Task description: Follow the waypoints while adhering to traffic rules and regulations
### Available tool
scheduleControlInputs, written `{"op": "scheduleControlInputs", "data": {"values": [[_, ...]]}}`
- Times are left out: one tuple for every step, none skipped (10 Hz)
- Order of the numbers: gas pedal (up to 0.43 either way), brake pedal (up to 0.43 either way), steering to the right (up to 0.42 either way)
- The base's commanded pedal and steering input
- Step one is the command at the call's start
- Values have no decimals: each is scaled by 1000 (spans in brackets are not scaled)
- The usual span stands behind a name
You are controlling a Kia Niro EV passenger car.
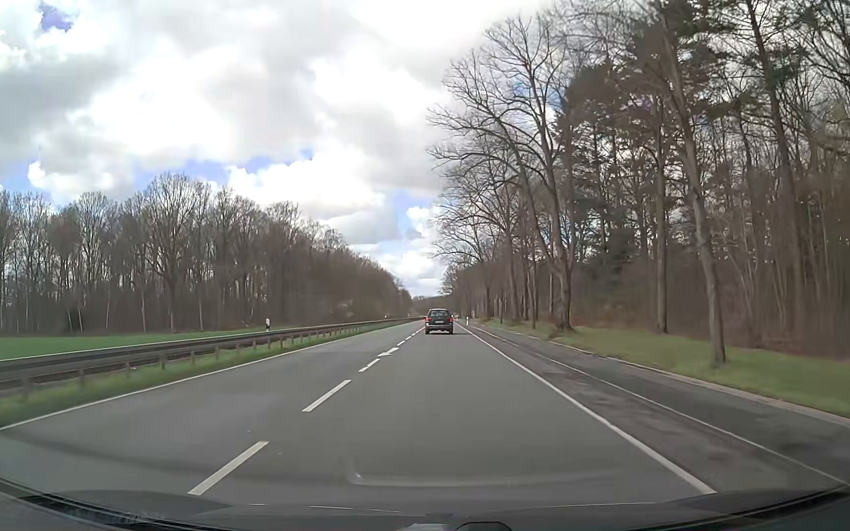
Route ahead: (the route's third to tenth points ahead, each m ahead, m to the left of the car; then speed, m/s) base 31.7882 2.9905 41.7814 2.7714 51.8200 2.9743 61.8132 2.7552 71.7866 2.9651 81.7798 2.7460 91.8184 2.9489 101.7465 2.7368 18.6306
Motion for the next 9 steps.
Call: {"op": "scheduleControlInputs", "data": {"values": [[260, 0, -1], [260, 0, -1], [260, 0, -1], [260, 0, -1], [260, 0, -1], [260, 0, -2], [260, 0, -1], [260, 0, -1], [260, 0, -1]]}}
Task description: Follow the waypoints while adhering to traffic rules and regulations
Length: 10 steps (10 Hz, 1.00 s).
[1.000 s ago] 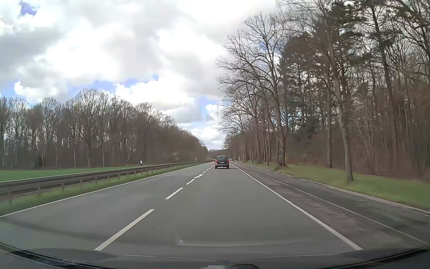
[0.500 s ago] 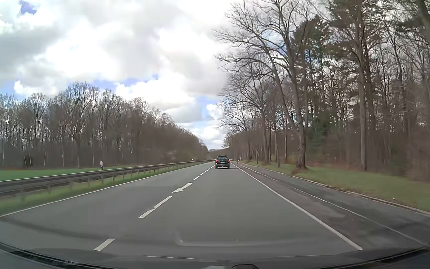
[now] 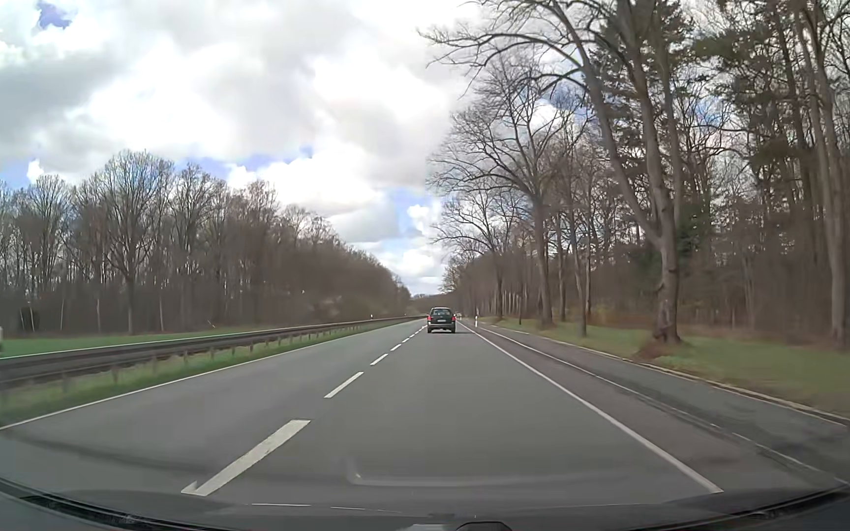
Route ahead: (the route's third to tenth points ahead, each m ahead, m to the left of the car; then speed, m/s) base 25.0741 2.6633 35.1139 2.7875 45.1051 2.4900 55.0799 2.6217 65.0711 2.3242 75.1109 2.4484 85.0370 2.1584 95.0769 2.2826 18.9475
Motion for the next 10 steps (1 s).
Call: {"op": "scheduleControlInputs", "data": {"values": [[260, 0, -1], [260, 0, -1], [260, 0, -1], [260, 0, -1], [260, 0, -1], [260, 0, -1], [248, 0, -1], [240, 0, -2], [220, 0, -2], [197, 0, -2]]}}
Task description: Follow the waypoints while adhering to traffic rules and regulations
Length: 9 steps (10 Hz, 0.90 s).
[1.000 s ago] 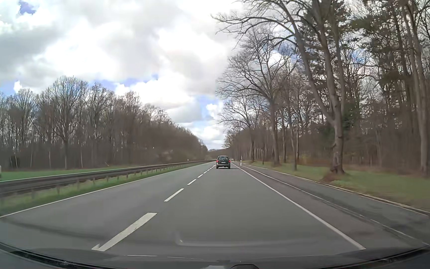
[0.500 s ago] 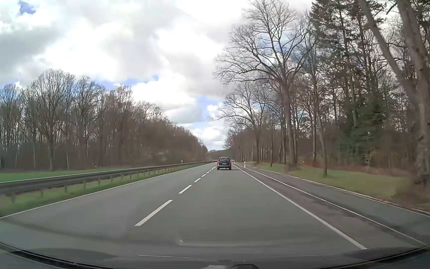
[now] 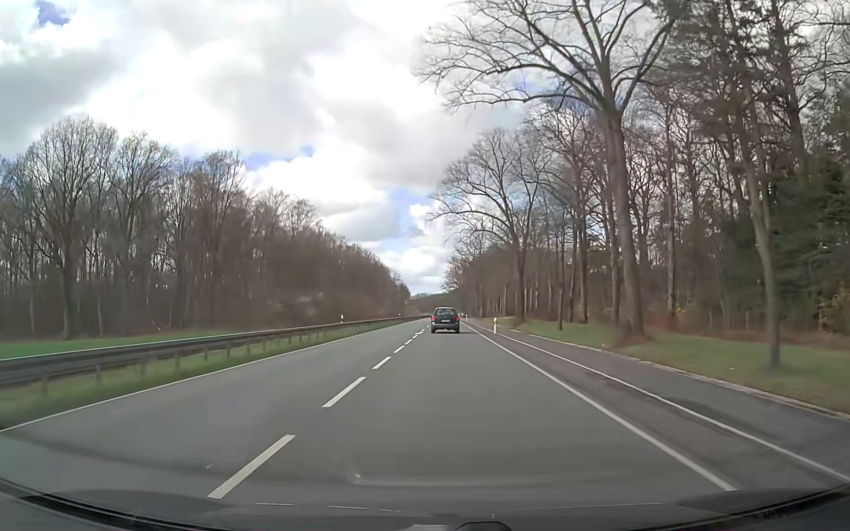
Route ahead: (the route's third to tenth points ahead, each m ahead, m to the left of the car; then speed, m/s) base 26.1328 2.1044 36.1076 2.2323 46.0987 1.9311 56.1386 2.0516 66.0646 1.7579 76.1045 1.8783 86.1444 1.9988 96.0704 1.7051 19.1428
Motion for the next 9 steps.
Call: {"op": "scheduleControlInputs", "data": {"values": [[189, 0, -2], [189, 0, -1], [189, 0, -1], [189, 0, -2], [189, 0, -2], [189, 0, -2], [189, 0, -1], [189, 0, -1], [189, 0, -2]]}}
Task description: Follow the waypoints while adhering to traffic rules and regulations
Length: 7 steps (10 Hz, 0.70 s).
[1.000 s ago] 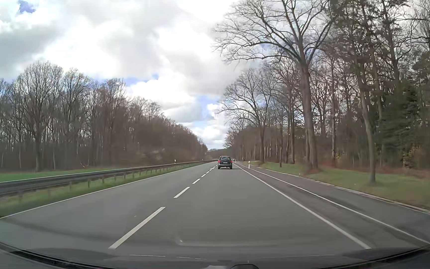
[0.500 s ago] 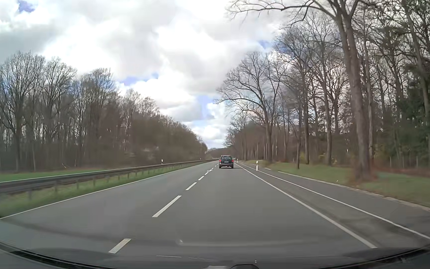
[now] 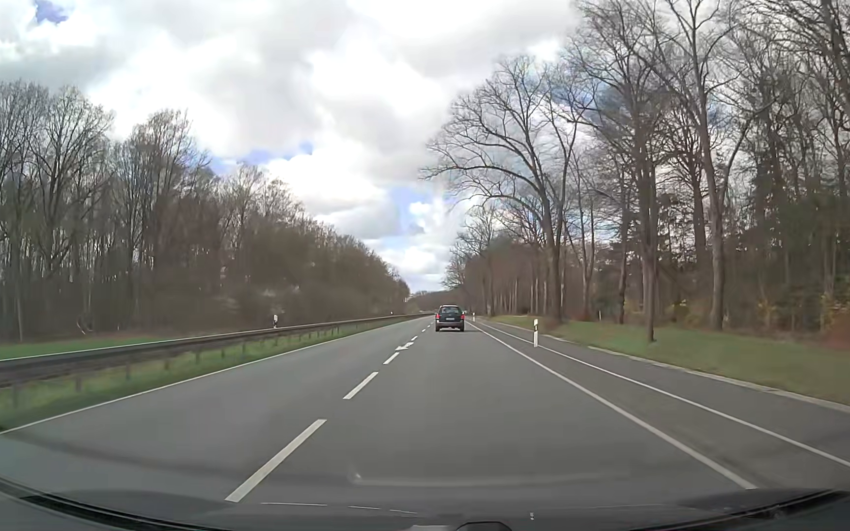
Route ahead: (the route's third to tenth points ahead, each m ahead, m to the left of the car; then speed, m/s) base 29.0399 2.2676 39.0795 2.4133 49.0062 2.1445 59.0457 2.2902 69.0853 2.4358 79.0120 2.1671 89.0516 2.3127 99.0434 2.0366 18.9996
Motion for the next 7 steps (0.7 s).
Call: {"op": "scheduleControlInputs", "data": {"values": [[197, 0, -1], [197, 0, -1], [209, 0, -1], [220, 0, -1], [228, 0, -1], [228, 0, -1], [228, 0, -1]]}}
